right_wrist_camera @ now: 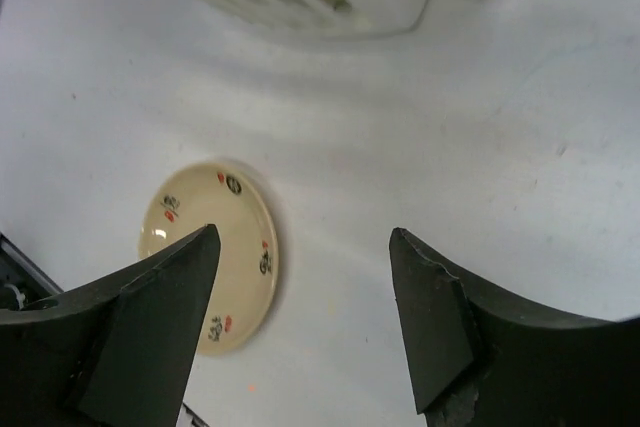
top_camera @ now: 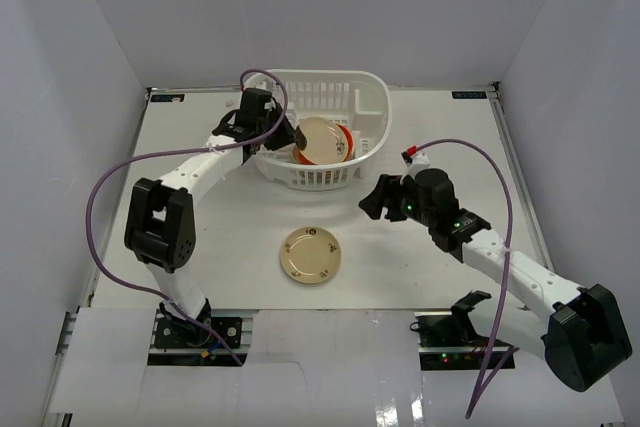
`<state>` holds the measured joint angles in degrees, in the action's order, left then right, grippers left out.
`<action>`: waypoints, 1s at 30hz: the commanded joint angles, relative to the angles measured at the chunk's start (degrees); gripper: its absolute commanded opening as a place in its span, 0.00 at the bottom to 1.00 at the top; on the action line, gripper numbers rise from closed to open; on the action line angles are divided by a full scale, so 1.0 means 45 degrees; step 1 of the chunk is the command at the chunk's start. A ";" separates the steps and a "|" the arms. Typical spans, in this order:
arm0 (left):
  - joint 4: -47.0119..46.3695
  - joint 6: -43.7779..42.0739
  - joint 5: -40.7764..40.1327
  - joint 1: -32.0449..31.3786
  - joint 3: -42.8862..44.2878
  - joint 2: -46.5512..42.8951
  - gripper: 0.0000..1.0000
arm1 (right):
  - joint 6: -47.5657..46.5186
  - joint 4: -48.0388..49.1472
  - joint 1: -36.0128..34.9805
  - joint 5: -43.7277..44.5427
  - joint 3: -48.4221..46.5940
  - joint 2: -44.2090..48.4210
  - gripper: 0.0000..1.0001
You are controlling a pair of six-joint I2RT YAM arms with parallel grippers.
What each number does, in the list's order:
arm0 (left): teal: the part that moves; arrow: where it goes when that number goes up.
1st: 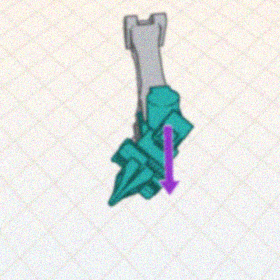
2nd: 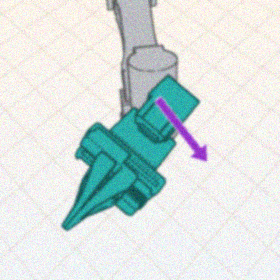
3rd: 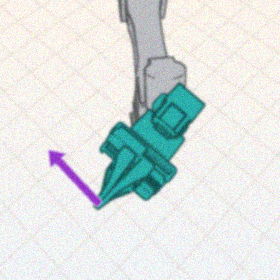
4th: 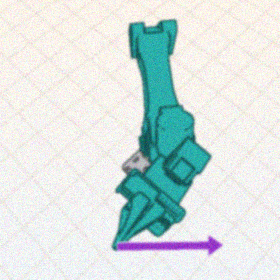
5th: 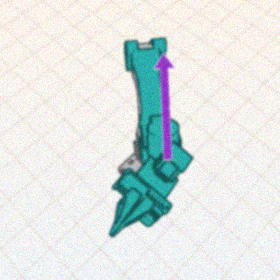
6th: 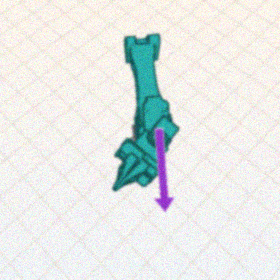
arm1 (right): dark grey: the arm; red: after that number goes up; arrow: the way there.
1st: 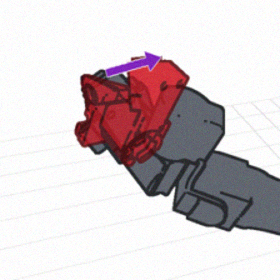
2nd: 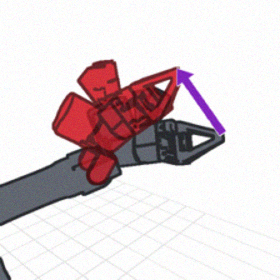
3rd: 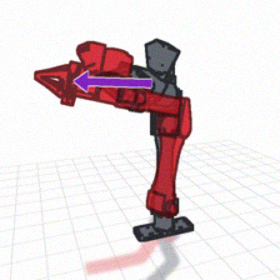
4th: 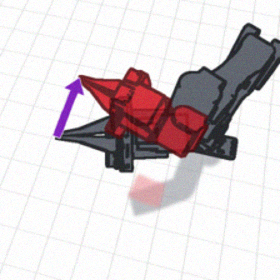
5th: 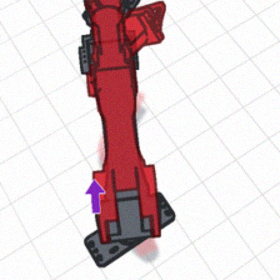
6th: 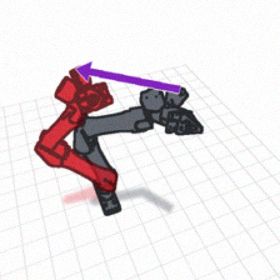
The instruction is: Place the plates into the plastic bin on the countertop
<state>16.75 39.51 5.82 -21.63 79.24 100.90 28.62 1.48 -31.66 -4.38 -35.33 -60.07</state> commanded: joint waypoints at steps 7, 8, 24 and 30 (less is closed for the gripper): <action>0.0281 -0.1219 -0.0650 -0.0096 0.0964 -0.1385 0.87 | 0.2874 0.4120 -0.1828 -0.1857 0.2889 -0.1296 0.70; 0.0339 -0.1337 -0.0727 -0.0096 0.1023 -0.1639 0.93 | 0.3129 0.4957 -0.2044 -0.1878 0.3123 -0.1608 0.66; 0.2153 -0.2744 0.0718 -0.0116 -0.5730 -1.2027 0.98 | 0.5398 0.8773 -0.3647 -0.1467 0.2695 -0.6027 0.08; 0.4244 -0.2513 -0.0784 -0.0135 -0.7684 -1.5036 0.98 | 0.3606 0.4757 -0.3961 -0.0571 0.1410 -0.1735 0.08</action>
<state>29.87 27.88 5.98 -21.96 46.83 36.95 49.15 26.70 -48.93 -9.23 -22.92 -77.67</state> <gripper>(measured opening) 0.977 0.089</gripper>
